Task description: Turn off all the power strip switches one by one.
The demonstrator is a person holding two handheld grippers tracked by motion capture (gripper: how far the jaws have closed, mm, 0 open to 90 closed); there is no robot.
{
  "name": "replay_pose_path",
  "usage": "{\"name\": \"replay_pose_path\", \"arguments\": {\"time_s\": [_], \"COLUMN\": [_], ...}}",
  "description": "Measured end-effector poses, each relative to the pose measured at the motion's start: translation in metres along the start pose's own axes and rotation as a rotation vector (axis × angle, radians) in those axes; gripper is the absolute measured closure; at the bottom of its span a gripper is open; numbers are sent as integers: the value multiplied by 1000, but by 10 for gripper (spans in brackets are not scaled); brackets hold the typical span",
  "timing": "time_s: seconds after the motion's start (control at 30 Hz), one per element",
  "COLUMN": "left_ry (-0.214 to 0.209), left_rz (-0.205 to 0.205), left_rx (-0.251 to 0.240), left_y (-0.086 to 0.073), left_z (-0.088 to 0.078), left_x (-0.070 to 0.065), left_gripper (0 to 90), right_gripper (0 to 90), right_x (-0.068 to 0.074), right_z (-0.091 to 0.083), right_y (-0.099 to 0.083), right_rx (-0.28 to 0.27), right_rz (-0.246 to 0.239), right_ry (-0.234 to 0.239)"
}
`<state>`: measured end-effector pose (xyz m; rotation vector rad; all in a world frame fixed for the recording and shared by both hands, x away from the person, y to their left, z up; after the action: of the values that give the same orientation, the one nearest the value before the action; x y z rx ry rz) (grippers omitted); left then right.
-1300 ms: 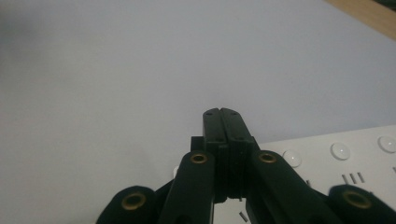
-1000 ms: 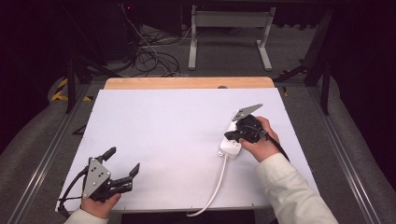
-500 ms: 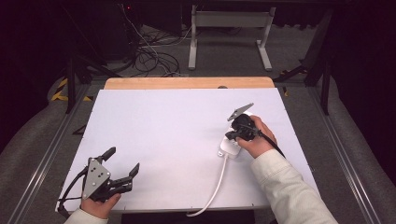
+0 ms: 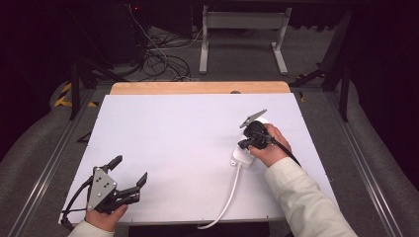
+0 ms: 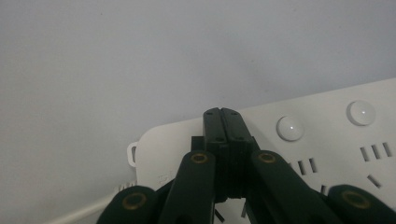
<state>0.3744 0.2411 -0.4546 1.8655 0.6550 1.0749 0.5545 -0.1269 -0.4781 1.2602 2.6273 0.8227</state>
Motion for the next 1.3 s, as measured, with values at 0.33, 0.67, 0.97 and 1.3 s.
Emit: {"name": "replay_pose_path", "arguments": {"time_s": [0.33,0.67,0.97,1.3], "left_ry": [1,2,0,0], "left_rz": [7,-1,0,-2], "left_rx": [0,-3,-2,-3], "left_y": [0,0,0,0], "left_z": [0,-1,-1,0], "left_x": [0,-1,-1,0], "left_gripper": [121,121,121,121], "right_gripper": [900,900,900,900], "right_x": [1,2,6,10], "right_z": [2,2,6,-19], "right_y": [-1,-1,2,13], "right_rx": [-2,0,-2,-166], "right_rz": [18,19,3,12], "right_ry": [-14,-27,-47,19]}}
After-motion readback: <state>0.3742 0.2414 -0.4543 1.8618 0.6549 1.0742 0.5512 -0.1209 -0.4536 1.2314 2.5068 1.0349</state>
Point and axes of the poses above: each handheld gripper's, and its own axes: z roughly forward along the jaws, y roughly out of its top, x roughly to its left, the point moved 5 cm from there along z, roughly forward along the jaws, and after that the axes turned 15 degrees about z, right-handed, at the moved point
